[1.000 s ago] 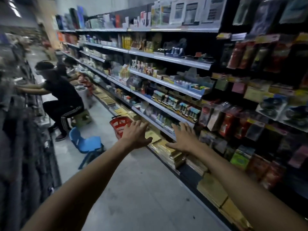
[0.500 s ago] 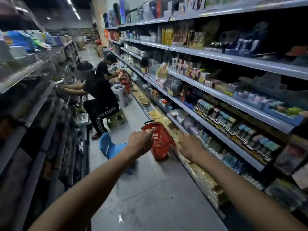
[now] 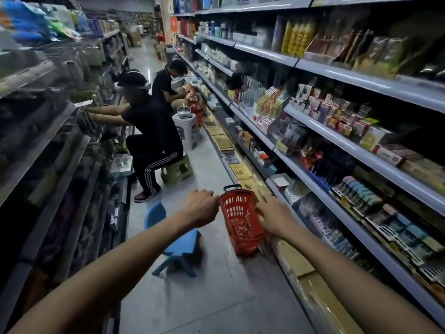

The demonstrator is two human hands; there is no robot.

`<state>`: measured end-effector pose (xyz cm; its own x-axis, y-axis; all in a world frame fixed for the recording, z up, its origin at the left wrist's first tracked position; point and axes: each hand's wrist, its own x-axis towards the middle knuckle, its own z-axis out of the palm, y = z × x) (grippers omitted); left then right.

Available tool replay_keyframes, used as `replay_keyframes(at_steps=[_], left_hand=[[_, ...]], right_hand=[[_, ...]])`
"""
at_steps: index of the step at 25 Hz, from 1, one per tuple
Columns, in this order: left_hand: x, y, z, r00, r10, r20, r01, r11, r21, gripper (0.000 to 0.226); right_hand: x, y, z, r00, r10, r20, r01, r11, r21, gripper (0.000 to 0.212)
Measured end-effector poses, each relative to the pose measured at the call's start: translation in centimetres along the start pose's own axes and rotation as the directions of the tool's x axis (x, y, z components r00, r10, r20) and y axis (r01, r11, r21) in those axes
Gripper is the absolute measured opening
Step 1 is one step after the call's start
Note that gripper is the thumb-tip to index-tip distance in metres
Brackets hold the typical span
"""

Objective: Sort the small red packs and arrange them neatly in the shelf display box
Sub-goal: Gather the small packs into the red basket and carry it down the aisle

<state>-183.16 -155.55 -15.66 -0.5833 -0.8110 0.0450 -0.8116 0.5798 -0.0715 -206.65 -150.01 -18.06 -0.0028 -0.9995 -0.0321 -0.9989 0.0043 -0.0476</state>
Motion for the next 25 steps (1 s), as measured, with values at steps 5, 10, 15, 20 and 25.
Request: replay_keyframes(at_steps=[5, 10, 15, 20, 25], left_hand=[[11.5, -7.7, 2.6, 0.996, 0.059, 0.064, -0.064, 0.995, 0.078, 0.056], [25.2, -10.0, 6.9, 0.971, 0.133, 0.197, -0.148, 0.987, 0.064, 0.09], [39.7, -11.2, 9.5, 0.936, 0.191, 0.296, -0.22, 0.973, 0.068, 0.11], [52.0, -11.2, 10.6, 0.88, 0.283, 0.381, -0.345, 0.933, 0.105, 0.104], [62.7, -11.2, 14.2, 0.781, 0.451, 0.431, -0.536, 0.84, 0.092, 0.095]], right_hand=[[11.5, 1.4, 1.6, 0.995, 0.068, 0.076, -0.069, 0.998, 0.008, 0.07], [23.4, 6.3, 5.0, 0.982, 0.131, 0.137, -0.145, 0.985, 0.09, 0.11], [34.5, 13.0, 8.1, 0.972, 0.175, 0.156, -0.203, 0.961, 0.186, 0.113], [41.4, 18.1, 10.5, 0.945, 0.256, 0.205, -0.31, 0.901, 0.302, 0.113], [46.9, 20.8, 12.8, 0.905, 0.338, 0.258, -0.411, 0.851, 0.325, 0.11]])
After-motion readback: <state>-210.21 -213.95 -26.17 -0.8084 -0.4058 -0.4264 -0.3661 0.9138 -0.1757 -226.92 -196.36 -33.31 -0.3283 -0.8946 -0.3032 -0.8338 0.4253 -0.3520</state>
